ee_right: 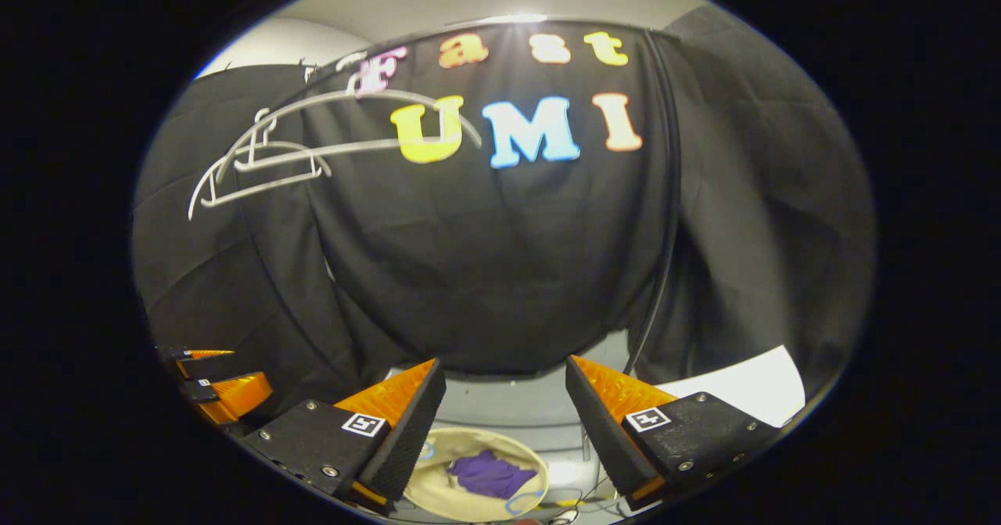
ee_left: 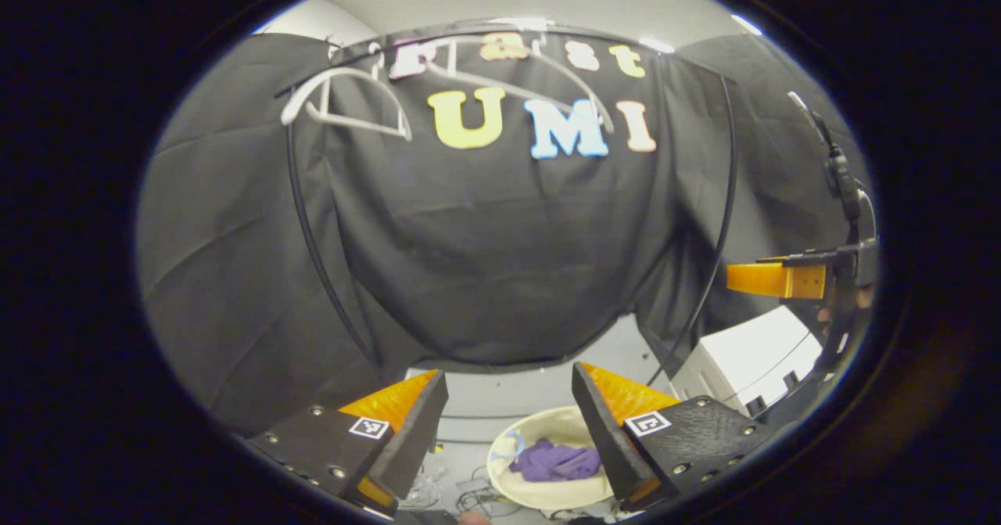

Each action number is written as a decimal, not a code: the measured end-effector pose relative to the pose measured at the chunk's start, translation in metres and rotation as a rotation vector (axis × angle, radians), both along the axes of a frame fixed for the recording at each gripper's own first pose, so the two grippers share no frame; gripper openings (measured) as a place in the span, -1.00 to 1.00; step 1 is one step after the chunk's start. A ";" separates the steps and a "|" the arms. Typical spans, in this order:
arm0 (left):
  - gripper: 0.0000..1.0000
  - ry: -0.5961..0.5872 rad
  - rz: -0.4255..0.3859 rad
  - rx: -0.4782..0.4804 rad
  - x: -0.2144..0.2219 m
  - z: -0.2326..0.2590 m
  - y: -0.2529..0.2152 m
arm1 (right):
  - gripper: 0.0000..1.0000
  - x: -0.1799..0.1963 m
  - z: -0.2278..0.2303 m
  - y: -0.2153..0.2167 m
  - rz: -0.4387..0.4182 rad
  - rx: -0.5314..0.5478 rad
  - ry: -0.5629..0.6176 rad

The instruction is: Grasp the clothes on the hanger with both hands and then place them into the laundry hamper below.

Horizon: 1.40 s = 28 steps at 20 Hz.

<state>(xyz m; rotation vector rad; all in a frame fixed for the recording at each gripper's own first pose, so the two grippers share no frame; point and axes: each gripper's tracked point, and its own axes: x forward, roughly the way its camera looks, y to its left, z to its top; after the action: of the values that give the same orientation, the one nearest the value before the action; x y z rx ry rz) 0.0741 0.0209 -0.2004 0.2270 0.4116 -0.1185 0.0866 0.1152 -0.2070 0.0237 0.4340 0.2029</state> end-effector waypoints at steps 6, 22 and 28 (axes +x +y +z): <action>0.97 -0.310 0.024 -0.189 0.003 0.177 -0.003 | 0.91 -0.043 0.110 -0.011 -0.068 -0.047 -0.261; 0.85 -0.532 0.038 -0.116 -0.072 0.247 0.047 | 0.90 -0.069 0.209 -0.041 -0.207 -0.089 -0.522; 0.85 -0.507 0.061 -0.074 -0.078 0.235 0.061 | 0.82 -0.068 0.202 -0.019 -0.175 -0.049 -0.490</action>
<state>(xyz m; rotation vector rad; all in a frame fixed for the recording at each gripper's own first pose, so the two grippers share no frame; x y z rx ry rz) -0.0035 0.0821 0.0348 0.1635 -0.0905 -0.0134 0.0185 0.0958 -0.0049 -0.0362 -0.0529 0.0209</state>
